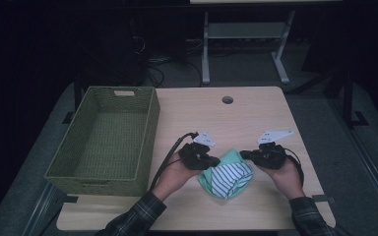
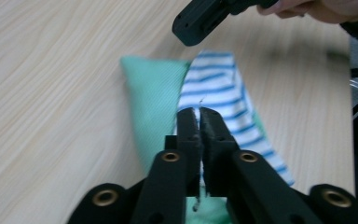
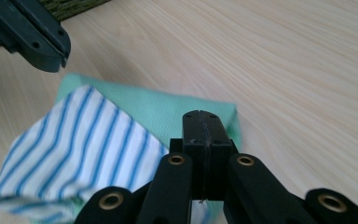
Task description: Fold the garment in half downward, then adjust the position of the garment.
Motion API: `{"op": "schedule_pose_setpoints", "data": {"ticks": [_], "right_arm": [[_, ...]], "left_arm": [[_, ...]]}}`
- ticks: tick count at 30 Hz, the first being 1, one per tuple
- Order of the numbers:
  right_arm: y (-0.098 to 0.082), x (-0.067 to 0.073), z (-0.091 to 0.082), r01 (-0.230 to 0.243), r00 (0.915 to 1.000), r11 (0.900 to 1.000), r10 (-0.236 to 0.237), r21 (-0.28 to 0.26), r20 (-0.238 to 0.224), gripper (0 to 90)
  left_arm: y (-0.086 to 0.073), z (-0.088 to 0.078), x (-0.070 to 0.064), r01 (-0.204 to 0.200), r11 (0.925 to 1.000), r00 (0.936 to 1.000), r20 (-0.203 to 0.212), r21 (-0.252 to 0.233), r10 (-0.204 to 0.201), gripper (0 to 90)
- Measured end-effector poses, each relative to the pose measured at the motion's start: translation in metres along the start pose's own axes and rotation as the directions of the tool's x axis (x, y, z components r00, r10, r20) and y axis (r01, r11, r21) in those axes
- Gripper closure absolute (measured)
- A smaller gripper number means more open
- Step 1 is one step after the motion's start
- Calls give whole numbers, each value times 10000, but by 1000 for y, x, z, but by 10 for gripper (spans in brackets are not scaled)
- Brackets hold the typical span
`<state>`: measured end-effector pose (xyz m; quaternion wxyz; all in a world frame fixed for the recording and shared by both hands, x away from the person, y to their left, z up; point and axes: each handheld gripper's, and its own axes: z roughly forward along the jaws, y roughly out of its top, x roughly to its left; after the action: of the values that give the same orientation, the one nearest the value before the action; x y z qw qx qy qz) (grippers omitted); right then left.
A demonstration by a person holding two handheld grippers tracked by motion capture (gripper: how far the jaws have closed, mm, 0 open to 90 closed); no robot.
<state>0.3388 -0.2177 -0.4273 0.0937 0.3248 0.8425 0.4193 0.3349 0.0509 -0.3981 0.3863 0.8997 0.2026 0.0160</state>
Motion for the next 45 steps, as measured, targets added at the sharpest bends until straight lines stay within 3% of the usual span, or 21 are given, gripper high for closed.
{"op": "schedule_pose_setpoints", "data": {"ticks": [9, 11, 17, 24, 30, 36, 39, 45], "right_arm": [[17, 7, 27, 265, 9988, 9996, -263, 48, -416, 898], [18, 7, 32, 234, 9986, 9996, -227, 131, -473, 898], [11, 5, 49, 243, 9993, 9964, -220, 808, -295, 898], [2, 2, 59, 274, 9996, 9892, -254, 1439, -158, 899], [1, 4, 61, 380, 9993, 9865, -367, 1593, -112, 899], [2, 0, 49, 255, 9997, 9944, -248, 1023, -82, 898], [0, -4, 40, 80, 9999, 9963, -89, 851, 94, 898], [-12, -17, 28, -138, 9989, 9944, 90, 1047, 464, 898]], "left_arm": [[-14, 8, 5, 335, 9985, 9984, -465, 421, -316, 896], [-17, 13, 6, 158, 9964, 9978, -648, 838, -104, 896], [-27, 25, 8, 244, 9912, 9971, -746, 1303, -147, 897], [-34, 35, 9, 144, 9795, 9958, -913, 2010, 41, 897], [-35, 35, 9, 118, 9809, 9949, -1009, 1943, 81, 897], [-32, 27, 13, 198, 9879, 9932, -1165, 1541, -17, 896], [-31, 16, 13, 376, 9928, 9943, -1035, 1139, -258, 896], [-37, 4, 2, 450, 9932, 9978, -528, 1070, -395, 896]]}}
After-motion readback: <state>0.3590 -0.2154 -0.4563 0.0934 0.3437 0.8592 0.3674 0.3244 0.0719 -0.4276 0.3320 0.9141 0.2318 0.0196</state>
